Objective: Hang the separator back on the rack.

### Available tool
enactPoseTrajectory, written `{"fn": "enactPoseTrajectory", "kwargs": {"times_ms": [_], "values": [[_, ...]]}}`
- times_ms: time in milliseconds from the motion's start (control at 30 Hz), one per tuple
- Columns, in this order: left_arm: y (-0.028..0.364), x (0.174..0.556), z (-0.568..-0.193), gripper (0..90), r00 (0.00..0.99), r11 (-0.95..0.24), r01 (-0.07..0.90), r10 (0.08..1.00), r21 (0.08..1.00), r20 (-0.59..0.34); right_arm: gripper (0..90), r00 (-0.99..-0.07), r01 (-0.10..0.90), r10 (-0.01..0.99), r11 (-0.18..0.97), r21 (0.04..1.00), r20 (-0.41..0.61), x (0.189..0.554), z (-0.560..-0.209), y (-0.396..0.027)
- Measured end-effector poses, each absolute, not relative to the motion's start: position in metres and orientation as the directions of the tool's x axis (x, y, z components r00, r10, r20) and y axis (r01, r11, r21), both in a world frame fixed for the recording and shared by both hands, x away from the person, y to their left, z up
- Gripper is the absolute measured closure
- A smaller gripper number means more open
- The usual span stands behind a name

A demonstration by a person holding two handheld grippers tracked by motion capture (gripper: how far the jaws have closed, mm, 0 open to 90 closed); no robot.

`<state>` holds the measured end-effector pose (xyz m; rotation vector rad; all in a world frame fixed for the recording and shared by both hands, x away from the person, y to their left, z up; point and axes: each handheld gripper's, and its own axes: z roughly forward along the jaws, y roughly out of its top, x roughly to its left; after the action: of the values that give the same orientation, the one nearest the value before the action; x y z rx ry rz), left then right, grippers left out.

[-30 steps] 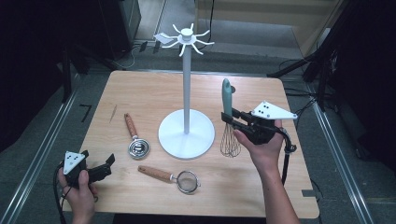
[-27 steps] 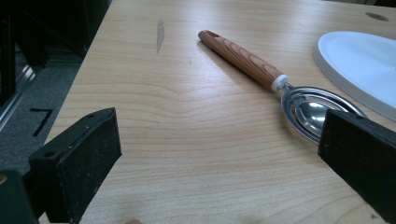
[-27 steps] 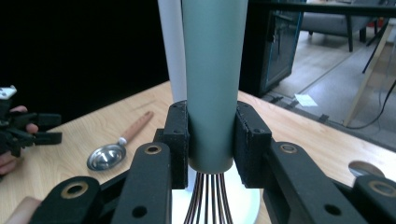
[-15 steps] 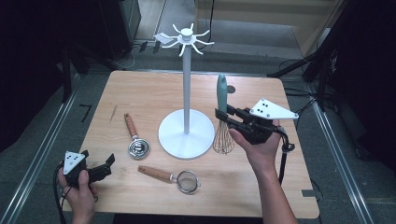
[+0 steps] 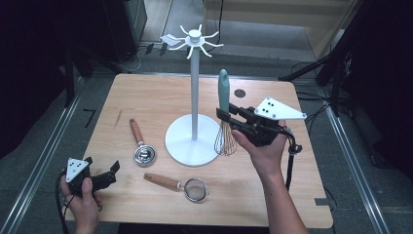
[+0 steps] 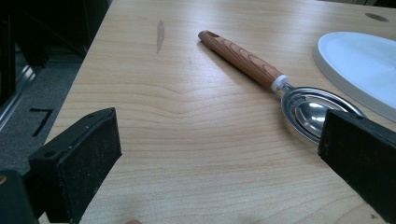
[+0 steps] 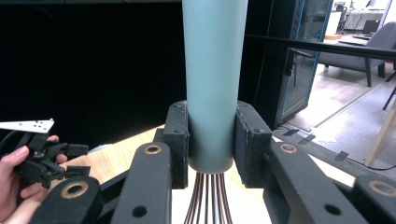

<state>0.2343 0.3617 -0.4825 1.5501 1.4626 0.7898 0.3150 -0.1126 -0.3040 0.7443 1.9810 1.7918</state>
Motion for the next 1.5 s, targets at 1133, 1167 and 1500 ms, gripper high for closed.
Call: {"fn": "enactPoseTrajectory", "kwargs": {"times_ms": [1133, 1167, 1500], "values": [[0.362, 0.235, -0.483, 0.0, 0.116, 0.049, 0.454, 0.987, 0.890, -0.114, 71.3, -0.806, 0.102, 0.587, 0.016, 0.995, 0.073, 0.325, -0.278, -0.097], [0.362, 0.235, -0.483, 0.0, 0.116, 0.049, 0.454, 0.987, 0.890, -0.113, 71.3, -0.808, 0.101, 0.585, 0.018, 0.995, 0.071, 0.326, -0.276, -0.095], [0.362, 0.234, -0.483, 0.0, 0.116, 0.049, 0.454, 0.987, 0.890, -0.113, 71.3, -0.806, 0.100, 0.589, 0.028, 0.995, 0.065, 0.328, -0.274, -0.089]]}}
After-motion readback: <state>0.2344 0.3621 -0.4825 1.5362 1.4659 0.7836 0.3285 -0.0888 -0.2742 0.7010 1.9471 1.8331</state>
